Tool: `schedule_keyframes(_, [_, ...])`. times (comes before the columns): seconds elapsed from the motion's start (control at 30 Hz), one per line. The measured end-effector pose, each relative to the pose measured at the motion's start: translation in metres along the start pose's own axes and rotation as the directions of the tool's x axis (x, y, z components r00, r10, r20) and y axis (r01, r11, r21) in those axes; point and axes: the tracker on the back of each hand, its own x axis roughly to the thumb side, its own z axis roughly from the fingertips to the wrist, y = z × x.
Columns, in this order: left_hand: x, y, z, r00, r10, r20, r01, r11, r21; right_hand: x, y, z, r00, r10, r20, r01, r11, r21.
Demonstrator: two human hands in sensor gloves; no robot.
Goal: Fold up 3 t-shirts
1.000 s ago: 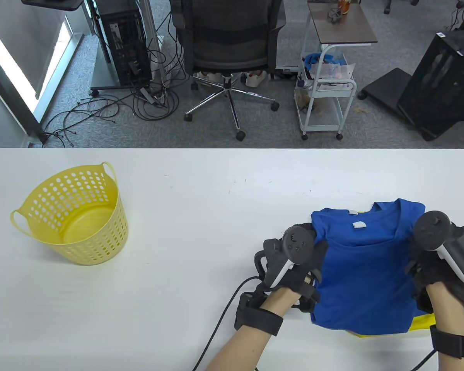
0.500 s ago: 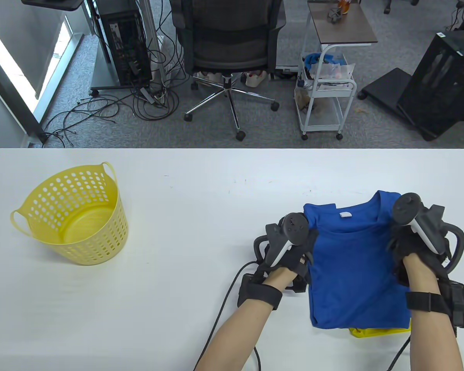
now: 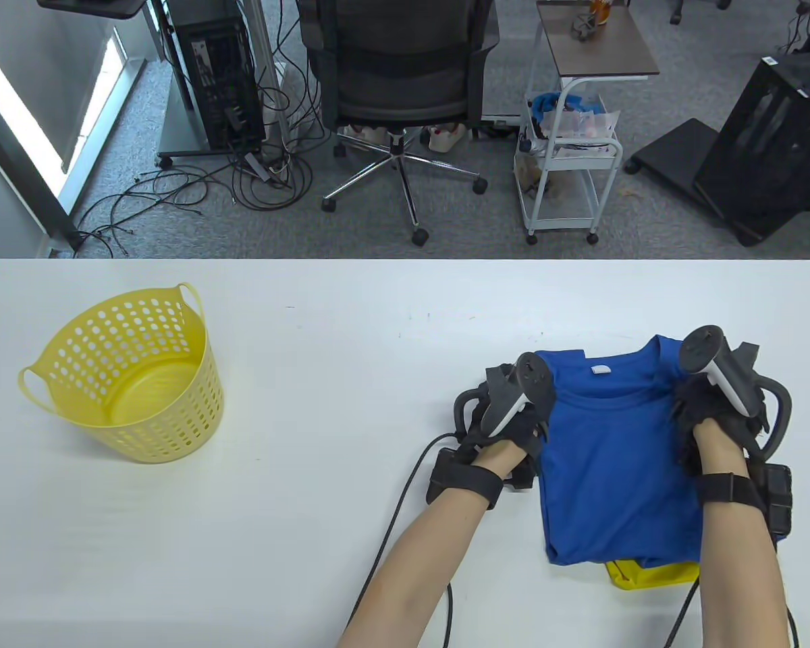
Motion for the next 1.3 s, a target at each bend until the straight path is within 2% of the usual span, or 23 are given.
schedule_keyframes(0.1, [-0.001, -0.003, -0.003, 0.999, -0.049, -0.008, 0.049, 0.999, 0.007, -0.002, 0.008, -0.006, 1.0, 0.0, -0.016, 0.0, 1.0, 0.02])
schedule_keyframes(0.2, [-0.004, -0.003, -0.005, 0.996, -0.079, -0.032, 0.078, 0.997, -0.03, -0.005, 0.014, -0.009, 0.999, 0.007, -0.043, -0.006, 0.999, 0.032])
schedule_keyframes(0.3, [-0.007, 0.001, -0.002, 0.992, -0.123, -0.027, 0.123, 0.992, -0.004, -0.011, 0.014, -0.007, 0.997, 0.033, -0.064, -0.033, 0.999, 0.015])
schedule_keyframes(0.37, [-0.011, 0.006, 0.002, 0.986, -0.166, -0.027, 0.166, 0.986, 0.005, -0.017, 0.011, -0.001, 0.998, 0.034, -0.061, -0.034, 0.999, -0.004])
schedule_keyframes(0.5, [-0.022, 0.011, 0.013, 0.992, -0.117, -0.043, 0.116, 0.993, -0.013, -0.029, 0.005, 0.013, 0.998, 0.01, -0.056, -0.011, 1.0, -0.009])
schedule_keyframes(0.63, [-0.032, 0.013, 0.03, 0.991, -0.13, -0.021, 0.13, 0.991, -0.026, -0.04, 0.004, 0.029, 0.999, 0.005, -0.051, -0.006, 1.0, -0.018])
schedule_keyframes(0.77, [-0.04, 0.008, 0.043, 0.992, -0.126, -0.01, 0.125, 0.988, -0.089, -0.055, 0.013, 0.038, 0.998, 0.021, -0.06, -0.018, 0.999, 0.051])
schedule_keyframes(0.9, [-0.041, 0.0, 0.054, 0.992, -0.122, 0.025, 0.125, 0.978, -0.169, -0.069, 0.031, 0.044, 0.998, -0.033, -0.06, 0.044, 0.982, 0.186])
schedule_keyframes(0.97, [-0.038, -0.001, 0.057, 0.992, -0.117, 0.041, 0.122, 0.978, -0.172, -0.071, 0.039, 0.047, 0.998, -0.031, -0.056, 0.042, 0.976, 0.211])
schedule_keyframes(1.1, [-0.032, -0.004, 0.061, 0.988, -0.139, 0.061, 0.148, 0.972, -0.18, -0.07, 0.049, 0.053, 0.999, -0.014, -0.041, 0.022, 0.978, 0.207])
schedule_keyframes(1.3, [-0.033, -0.003, 0.059, 0.99, -0.132, 0.052, 0.14, 0.968, -0.209, -0.063, 0.051, 0.062, 1.0, 0.003, -0.015, 0.001, 0.976, 0.216])
